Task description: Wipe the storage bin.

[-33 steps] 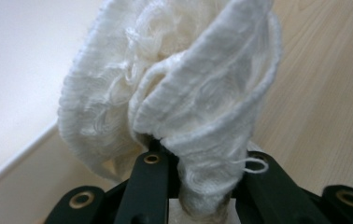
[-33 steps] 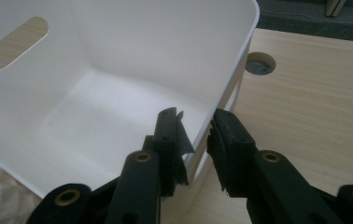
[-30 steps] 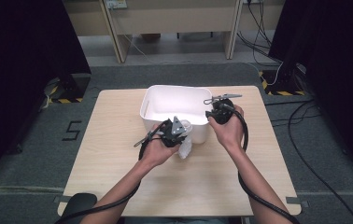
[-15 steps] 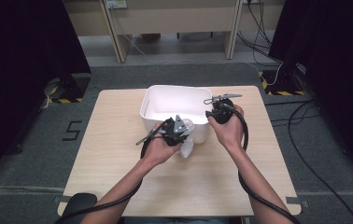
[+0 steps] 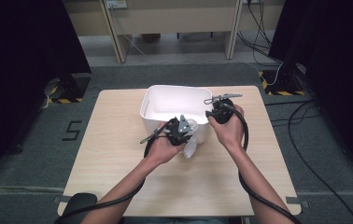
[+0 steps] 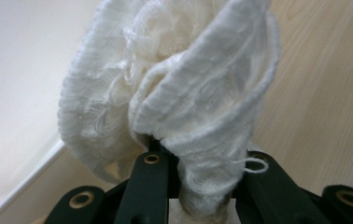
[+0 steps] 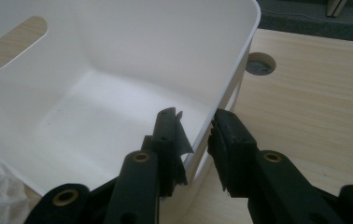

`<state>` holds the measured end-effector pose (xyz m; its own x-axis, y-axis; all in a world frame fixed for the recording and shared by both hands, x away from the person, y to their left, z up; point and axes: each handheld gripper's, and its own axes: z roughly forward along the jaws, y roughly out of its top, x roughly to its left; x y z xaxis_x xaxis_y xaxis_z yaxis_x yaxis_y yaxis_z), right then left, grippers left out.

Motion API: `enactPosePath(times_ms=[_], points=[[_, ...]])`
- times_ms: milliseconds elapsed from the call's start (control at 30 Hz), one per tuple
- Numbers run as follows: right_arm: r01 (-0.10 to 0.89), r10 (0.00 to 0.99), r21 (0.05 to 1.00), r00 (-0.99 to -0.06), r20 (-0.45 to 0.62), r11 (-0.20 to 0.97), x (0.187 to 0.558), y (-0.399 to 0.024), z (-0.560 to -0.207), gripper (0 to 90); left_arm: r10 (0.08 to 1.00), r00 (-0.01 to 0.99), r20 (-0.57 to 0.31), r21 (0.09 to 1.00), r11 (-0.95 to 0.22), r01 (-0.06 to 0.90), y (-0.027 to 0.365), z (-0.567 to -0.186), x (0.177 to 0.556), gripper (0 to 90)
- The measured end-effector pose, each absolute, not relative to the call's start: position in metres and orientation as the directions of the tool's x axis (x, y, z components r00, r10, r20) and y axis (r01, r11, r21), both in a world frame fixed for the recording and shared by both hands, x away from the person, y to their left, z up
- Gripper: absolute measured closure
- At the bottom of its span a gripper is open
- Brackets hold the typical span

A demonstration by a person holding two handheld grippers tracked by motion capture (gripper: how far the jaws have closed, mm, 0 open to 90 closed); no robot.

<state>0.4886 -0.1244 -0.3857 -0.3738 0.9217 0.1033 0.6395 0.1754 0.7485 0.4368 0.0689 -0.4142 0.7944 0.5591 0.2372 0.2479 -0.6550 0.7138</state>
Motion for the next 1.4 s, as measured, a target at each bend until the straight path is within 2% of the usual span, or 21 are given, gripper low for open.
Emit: enactPosePath(times_ms=[433, 933, 1400], points=[[0.64, 0.92, 0.749, -0.375, 0.109, 0.172, 0.488, -0.124, -0.386, 71.5, 0.557, 0.793, 0.247, 0.711, -0.66, 0.242, 0.067, -0.422, 0.436, 77.9], [0.641, 0.92, 0.749, -0.375, 0.115, 0.168, 0.488, -0.124, -0.386, 71.5, 0.55, 0.794, 0.259, 0.688, -0.682, 0.247, 0.067, -0.456, 0.437, 77.9], [0.642, 0.921, 0.749, -0.372, 0.119, 0.163, 0.487, -0.124, -0.386, 71.5, 0.547, 0.797, 0.255, 0.682, -0.686, 0.253, 0.064, -0.467, 0.438, 77.9]])
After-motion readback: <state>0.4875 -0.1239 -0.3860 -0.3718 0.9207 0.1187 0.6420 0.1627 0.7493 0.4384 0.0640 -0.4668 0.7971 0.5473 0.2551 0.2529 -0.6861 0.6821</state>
